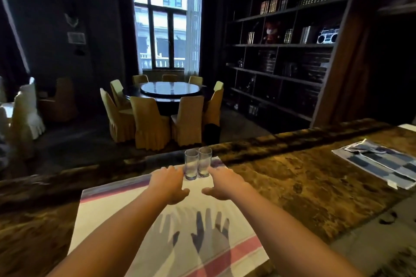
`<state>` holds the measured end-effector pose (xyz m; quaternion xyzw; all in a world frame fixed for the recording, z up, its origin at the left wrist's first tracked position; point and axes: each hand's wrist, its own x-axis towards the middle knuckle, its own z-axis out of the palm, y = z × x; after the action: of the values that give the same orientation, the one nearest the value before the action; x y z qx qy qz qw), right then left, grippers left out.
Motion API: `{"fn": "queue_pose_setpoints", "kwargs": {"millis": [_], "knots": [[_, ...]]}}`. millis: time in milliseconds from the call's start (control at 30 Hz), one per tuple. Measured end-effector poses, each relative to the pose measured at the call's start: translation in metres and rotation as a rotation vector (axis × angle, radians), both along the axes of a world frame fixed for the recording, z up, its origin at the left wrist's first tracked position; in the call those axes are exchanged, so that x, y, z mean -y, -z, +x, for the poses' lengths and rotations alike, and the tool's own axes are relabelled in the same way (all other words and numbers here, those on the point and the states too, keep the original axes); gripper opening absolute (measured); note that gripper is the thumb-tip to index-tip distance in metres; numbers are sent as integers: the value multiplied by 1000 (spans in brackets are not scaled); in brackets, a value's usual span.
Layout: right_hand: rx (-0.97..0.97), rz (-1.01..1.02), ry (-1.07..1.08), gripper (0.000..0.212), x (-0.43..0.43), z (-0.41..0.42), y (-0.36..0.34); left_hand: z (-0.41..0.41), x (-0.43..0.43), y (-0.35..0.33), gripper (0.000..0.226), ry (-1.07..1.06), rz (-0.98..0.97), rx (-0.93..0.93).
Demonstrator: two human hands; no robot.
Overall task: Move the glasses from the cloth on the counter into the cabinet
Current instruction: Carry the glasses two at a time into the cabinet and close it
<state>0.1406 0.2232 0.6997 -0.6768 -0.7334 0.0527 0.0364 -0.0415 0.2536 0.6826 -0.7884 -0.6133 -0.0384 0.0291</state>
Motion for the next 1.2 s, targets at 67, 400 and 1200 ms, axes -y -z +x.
{"fn": "queue_pose_setpoints", "kwargs": {"millis": [67,400,1200], "knots": [[-2,5,1,74,-16,3,0,3,-17,2,72,3,-18,-1],[9,-27,-55,85,-131,33,-21,35,-98,-37,78,-62,-51,-2],[35,-291,-329,79,-290,30,50,78,-222,30,83,-163,-337,25]]}}
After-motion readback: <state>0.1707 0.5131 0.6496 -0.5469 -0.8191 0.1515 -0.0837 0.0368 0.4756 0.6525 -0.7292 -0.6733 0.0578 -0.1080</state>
